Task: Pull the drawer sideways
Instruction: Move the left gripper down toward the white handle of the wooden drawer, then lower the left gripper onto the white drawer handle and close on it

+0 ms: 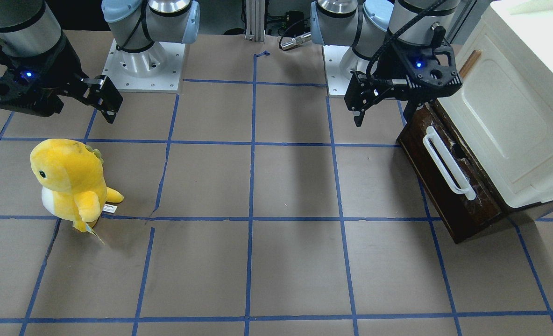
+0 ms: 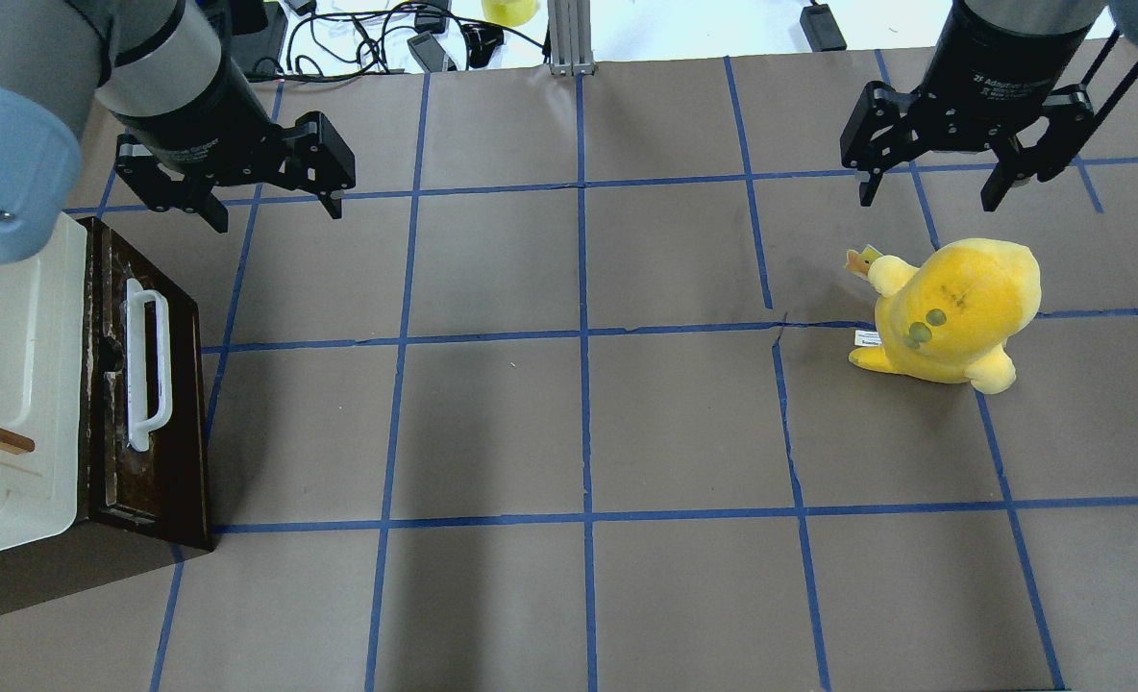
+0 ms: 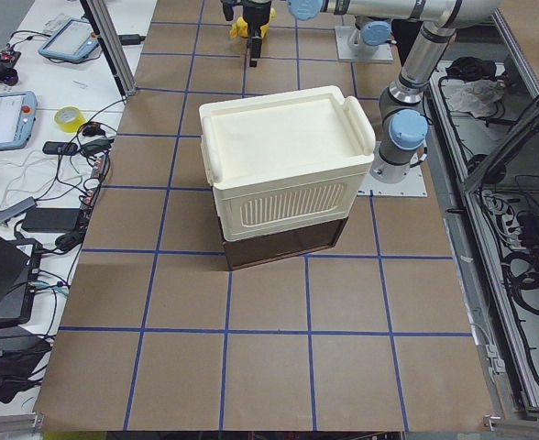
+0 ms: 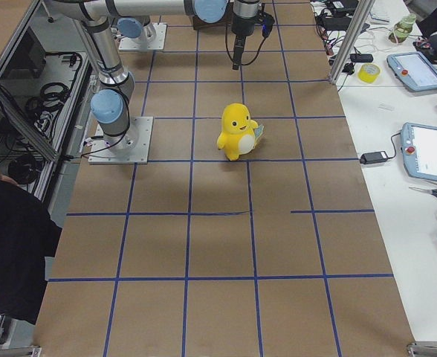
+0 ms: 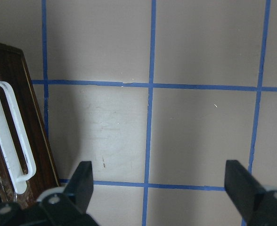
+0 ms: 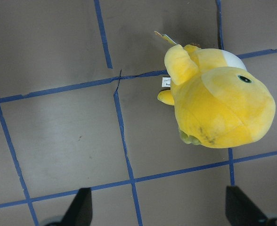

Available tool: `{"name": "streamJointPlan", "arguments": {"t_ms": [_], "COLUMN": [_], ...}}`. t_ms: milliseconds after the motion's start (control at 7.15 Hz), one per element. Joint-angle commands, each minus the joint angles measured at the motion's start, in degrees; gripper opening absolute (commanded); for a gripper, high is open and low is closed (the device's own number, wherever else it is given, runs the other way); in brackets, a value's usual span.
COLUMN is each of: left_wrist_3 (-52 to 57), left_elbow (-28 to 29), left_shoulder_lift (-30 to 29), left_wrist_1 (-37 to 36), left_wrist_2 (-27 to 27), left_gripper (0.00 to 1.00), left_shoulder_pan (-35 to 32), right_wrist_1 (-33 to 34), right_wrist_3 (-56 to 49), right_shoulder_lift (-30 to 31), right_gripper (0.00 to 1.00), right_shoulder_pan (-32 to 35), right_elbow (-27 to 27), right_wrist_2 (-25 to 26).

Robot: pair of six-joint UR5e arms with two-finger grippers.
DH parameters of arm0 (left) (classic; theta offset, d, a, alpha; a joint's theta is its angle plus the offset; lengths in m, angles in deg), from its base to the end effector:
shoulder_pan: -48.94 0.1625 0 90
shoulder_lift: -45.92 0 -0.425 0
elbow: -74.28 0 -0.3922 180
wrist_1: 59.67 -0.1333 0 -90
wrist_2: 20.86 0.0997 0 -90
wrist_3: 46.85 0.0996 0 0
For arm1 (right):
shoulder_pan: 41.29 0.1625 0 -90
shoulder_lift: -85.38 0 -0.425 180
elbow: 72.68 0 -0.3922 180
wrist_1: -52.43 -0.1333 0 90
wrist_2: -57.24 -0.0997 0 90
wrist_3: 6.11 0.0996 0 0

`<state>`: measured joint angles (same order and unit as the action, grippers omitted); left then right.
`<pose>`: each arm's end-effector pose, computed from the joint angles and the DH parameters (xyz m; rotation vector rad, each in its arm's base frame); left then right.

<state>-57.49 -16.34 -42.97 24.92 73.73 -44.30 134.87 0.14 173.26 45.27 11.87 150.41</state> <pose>-0.1530 -0.4855 0.5023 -0.2044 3.0630 -0.1719 0.0976 -0.5061 0.5035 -0.2572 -3.0717 -0.1117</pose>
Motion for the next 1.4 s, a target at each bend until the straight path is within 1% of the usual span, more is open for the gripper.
{"name": "streamJointPlan", "arguments": {"t_ms": [0, 140, 280, 419, 559, 699, 978, 1118, 1258], "left_wrist_3": [-4.5, -7.1, -9.4, -9.8, -12.1, -13.3, -15.9, -16.6, -18.4], "left_elbow": [-0.1, -0.2, -1.5, -4.2, -8.2, -11.3, -15.3, -16.9, -17.5], "left_shoulder_lift": [-3.5, -5.1, -6.8, -7.7, -8.3, -9.2, -12.3, -13.5, -15.6], "left_wrist_1": [-0.5, -0.4, -0.4, -0.3, -0.3, -0.3, 0.4, 0.4, 1.4], "left_wrist_2": [10.2, 14.4, 20.4, 26.3, 31.7, 36.3, 50.5, 55.1, 58.3], "left_gripper": [1.0, 1.0, 1.0, 1.0, 1.0, 1.0, 1.0, 1.0, 1.0], "left_shoulder_pan": [-5.6, -8.2, -9.6, -11.0, -11.3, -11.3, -11.3, -11.3, -11.1], "right_wrist_1": [0.0, 0.0, 0.0, 0.0, 0.0, 0.0, 0.0, 0.0, 0.0], "right_wrist_3": [0.0, 0.0, 0.0, 0.0, 0.0, 0.0, 0.0, 0.0, 0.0], "right_shoulder_lift": [0.0, 0.0, 0.0, 0.0, 0.0, 0.0, 0.0, 0.0, 0.0], "right_gripper": [1.0, 1.0, 1.0, 1.0, 1.0, 1.0, 1.0, 1.0, 1.0], "right_shoulder_pan": [0.0, 0.0, 0.0, -0.1, 0.0, -0.1, 0.0, 0.0, -0.1], "right_elbow": [0.0, 0.0, 0.0, 0.0, 0.0, 0.0, 0.0, 0.0, 0.0], "right_wrist_2": [0.0, 0.0, 0.0, 0.0, 0.0, 0.0, 0.0, 0.0, 0.0]}}
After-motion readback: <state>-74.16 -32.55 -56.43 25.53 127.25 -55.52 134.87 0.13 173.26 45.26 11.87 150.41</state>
